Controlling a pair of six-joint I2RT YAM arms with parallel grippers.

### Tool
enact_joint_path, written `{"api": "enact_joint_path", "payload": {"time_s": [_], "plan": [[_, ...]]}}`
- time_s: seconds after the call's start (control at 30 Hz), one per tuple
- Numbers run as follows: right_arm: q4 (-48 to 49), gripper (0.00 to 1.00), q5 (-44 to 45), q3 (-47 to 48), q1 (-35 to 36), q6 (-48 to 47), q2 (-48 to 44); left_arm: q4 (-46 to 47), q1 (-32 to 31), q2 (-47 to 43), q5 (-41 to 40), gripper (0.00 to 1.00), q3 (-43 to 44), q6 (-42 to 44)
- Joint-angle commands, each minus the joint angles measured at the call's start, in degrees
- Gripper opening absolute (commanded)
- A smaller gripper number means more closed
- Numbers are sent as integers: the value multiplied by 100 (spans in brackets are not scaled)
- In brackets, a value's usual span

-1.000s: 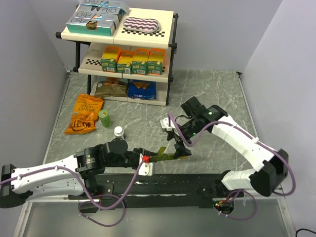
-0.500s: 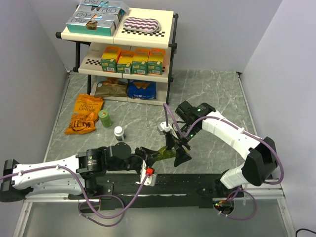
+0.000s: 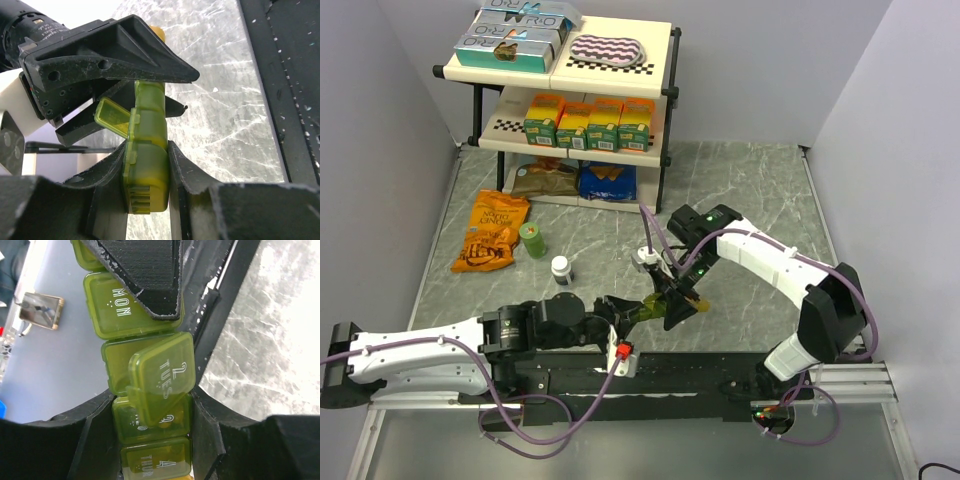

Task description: Sort the pills into containers

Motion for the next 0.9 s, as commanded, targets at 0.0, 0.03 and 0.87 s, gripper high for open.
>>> {"api": "enact_joint_path", "payload": {"time_s": [0.0,0.03,0.87], "plan": [[311,27,-79,148,17,182,115,645,-24,15,-328,1,-392,185],[373,26,-52,183,8,183,159,750,-7,42,-355,1,-445,203],[5462,24,4896,-1442,-291,1545,379,1103,1804,-1171,-865,99,-753,-3585]]}}
